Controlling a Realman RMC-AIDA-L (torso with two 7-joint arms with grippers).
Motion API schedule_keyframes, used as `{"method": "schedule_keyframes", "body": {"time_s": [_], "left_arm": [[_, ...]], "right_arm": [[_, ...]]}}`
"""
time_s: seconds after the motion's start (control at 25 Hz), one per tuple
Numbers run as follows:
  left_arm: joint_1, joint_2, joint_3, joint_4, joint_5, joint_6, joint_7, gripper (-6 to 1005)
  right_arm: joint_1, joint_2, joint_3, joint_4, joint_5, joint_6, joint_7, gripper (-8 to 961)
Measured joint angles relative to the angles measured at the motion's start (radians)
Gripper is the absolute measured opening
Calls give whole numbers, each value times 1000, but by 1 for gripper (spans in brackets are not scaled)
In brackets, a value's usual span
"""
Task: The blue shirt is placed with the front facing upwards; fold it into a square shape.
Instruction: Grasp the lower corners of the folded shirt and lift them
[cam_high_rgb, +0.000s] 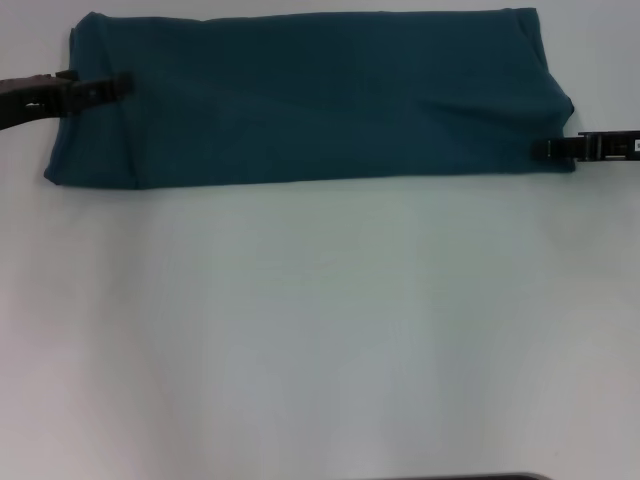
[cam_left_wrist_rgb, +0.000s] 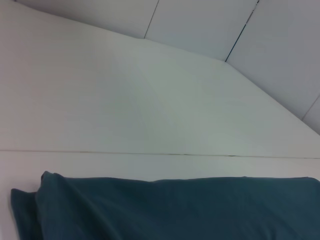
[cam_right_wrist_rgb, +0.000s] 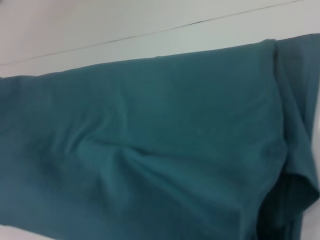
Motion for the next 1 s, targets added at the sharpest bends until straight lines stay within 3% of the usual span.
{"method": "schedule_keyframes", "body": {"time_s": [0.28,1.0], "left_arm": [[0,0,5,1,0,0,0,922],[-4,-1,6,-4,0,2,-5,923]], "right_arm": [[-15,-16,11,12,30,62,-3,474],[-12,-10,10,-1,21,5,-3,462]]}}
